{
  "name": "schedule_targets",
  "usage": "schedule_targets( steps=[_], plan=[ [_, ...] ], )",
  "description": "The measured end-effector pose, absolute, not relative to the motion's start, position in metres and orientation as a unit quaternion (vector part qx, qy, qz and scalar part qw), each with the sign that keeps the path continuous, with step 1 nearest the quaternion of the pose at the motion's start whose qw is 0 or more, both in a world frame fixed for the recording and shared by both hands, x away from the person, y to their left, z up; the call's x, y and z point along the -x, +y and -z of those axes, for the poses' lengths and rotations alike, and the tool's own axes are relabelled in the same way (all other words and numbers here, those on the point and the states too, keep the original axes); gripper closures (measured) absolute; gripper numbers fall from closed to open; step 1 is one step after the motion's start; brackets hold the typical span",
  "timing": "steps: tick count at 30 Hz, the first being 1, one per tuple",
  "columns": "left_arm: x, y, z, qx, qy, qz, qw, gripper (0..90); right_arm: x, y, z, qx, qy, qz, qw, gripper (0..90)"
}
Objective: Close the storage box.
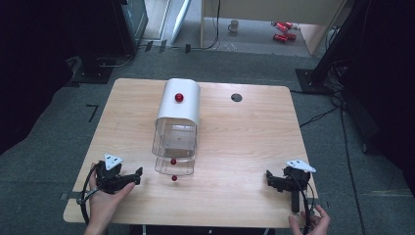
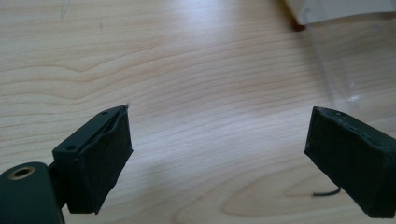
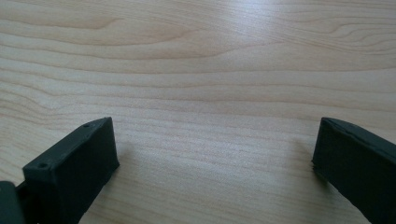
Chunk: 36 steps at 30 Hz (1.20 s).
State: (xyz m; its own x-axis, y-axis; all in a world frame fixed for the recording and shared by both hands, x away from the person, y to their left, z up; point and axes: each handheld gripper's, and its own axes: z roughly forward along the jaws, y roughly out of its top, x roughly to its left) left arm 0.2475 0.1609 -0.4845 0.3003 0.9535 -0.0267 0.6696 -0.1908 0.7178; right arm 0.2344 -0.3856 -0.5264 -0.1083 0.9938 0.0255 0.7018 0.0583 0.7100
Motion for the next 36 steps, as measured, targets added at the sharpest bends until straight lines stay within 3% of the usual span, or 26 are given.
schedule_targets(
  steps=[13,17,36],
  plan=[
    [-0.212,0.129,0.456,-0.739,0.512,-0.216,0.382,14.2,-0.234,-0.386,0.526,-0.62,0.684,-0.294,0.248,0.0],
    [-0.201,0.113,0.452,-0.737,0.5,-0.223,0.397,22.8,-0.234,-0.386,0.526,-0.62,0.684,-0.294,0.248,0.0],
    [-0.194,0.053,0.444,-0.74,0.483,-0.227,0.41,45.3,-0.234,-0.386,0.526,-0.62,0.684,-0.294,0.248,0.0]
  ],
)
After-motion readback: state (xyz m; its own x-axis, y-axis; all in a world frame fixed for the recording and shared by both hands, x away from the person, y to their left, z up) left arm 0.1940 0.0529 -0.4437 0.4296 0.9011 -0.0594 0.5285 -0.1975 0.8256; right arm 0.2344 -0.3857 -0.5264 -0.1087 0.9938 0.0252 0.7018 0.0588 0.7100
